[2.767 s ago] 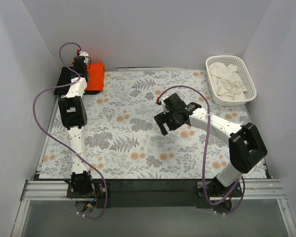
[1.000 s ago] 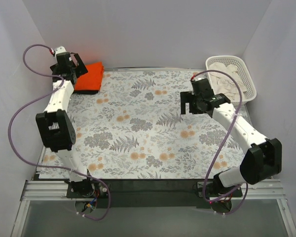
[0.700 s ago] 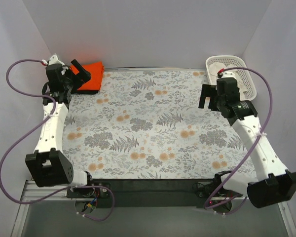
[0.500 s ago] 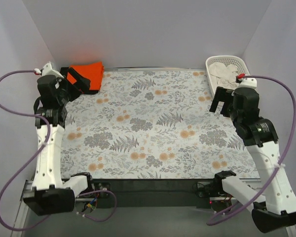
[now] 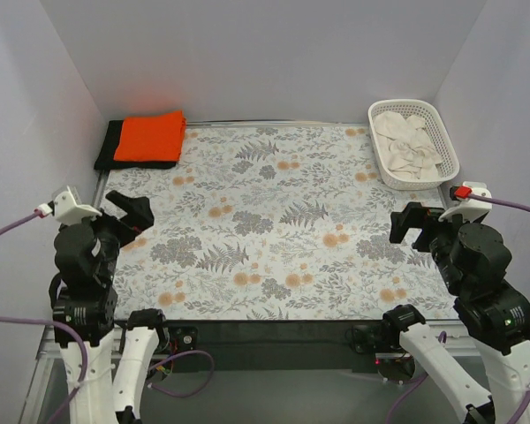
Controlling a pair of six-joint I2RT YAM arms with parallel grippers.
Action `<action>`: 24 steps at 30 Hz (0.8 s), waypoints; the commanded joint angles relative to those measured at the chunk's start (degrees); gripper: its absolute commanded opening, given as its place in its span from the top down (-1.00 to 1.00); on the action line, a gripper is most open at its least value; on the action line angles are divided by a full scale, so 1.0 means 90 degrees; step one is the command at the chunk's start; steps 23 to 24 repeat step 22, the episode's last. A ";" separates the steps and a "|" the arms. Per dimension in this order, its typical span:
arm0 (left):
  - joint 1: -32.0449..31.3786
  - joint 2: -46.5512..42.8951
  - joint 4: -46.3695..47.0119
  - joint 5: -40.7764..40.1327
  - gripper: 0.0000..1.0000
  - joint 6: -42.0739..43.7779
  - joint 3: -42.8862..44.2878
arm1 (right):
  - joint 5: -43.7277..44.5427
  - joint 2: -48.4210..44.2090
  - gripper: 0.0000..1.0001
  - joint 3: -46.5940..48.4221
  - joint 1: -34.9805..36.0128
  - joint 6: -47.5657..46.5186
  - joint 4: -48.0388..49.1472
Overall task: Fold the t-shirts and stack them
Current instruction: Reset both grippers
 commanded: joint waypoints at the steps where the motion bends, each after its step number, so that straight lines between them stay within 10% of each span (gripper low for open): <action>1: -0.0031 -0.0745 -0.0331 -0.0293 -0.95 -0.0086 -0.0106 | -0.0042 -0.0281 -0.97 -0.0165 0.0063 -0.0080 -0.0056; 24: -0.0022 -0.1000 -0.0938 -0.0216 -0.96 -0.0360 -0.0175 | -0.0022 -0.0770 -0.97 -0.0351 0.0268 -0.0138 -0.0036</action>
